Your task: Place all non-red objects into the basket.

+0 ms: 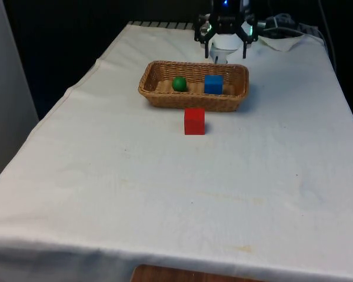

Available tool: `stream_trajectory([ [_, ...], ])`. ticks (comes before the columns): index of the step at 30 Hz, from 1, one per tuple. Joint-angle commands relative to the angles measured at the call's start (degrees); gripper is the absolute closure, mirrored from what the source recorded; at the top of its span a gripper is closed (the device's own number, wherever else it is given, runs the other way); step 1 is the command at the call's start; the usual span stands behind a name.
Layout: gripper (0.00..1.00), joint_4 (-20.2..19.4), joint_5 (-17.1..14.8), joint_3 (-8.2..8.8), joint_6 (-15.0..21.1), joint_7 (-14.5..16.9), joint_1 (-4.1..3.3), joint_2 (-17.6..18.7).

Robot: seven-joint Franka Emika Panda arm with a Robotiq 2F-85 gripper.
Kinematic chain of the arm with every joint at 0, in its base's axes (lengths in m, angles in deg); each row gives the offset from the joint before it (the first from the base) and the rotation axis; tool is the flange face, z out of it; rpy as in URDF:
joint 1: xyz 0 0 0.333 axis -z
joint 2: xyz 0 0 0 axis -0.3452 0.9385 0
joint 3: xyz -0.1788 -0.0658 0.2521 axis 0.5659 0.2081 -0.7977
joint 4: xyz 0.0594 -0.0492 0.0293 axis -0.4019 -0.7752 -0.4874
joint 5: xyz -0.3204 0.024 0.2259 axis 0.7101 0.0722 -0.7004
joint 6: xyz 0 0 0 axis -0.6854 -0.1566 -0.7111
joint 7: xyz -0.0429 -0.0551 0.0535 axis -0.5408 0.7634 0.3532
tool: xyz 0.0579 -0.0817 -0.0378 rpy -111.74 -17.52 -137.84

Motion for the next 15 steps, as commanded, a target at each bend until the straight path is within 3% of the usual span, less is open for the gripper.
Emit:
stream_trajectory([
  [1,0.0,0.7,0.2,-0.57,-1.2,-1.0,-0.23,-0.2],
  [13,0.0,4.6,-0.4,-4.18,-5.0,-4.0,-0.52,-0.4],
  [15,0.0,4.5,-0.1,-4.07,-4.4,-3.7,-0.34,-0.2],
])
